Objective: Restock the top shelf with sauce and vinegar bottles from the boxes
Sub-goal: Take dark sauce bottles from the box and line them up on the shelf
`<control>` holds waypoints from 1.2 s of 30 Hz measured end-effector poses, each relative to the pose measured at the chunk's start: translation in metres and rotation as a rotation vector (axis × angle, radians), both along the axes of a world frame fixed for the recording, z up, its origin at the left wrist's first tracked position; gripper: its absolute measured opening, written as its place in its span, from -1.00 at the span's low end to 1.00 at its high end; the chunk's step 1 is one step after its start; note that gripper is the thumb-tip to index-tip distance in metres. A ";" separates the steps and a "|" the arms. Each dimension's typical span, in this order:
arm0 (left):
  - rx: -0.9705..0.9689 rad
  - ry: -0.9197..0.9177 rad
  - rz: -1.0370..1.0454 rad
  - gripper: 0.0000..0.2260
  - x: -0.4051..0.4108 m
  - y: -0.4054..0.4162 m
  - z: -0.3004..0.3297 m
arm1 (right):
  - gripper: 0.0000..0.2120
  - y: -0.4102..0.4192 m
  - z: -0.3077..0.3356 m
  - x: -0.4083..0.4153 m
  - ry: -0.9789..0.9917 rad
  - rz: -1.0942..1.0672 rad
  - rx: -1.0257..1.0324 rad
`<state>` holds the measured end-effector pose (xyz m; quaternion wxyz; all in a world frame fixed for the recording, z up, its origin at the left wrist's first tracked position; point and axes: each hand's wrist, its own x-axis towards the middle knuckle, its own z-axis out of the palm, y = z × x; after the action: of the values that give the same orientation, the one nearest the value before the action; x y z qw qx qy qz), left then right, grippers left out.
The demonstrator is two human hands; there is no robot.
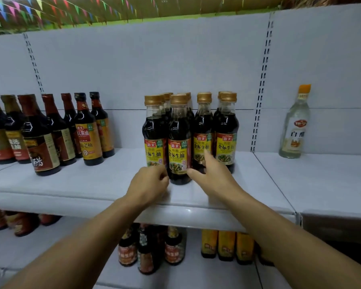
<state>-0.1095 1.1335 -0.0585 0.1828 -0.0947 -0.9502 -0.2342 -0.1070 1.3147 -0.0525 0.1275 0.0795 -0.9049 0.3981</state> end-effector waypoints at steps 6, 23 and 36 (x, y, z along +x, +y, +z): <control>0.009 0.108 -0.096 -0.86 0.058 0.035 0.008 | -0.42 0.019 0.005 0.057 0.055 -0.005 0.009; 0.156 0.042 -0.354 -0.77 0.184 0.134 -0.001 | -0.64 0.089 0.002 0.204 0.132 -0.102 0.096; 0.242 0.007 -0.366 -0.79 0.225 0.236 -0.011 | -0.75 0.193 -0.006 0.239 0.193 -0.008 0.145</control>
<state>0.1150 1.3696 -0.0697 0.1507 -0.2439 -0.8813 -0.3756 0.1324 1.5072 -0.0583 0.2097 0.1230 -0.9152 0.3215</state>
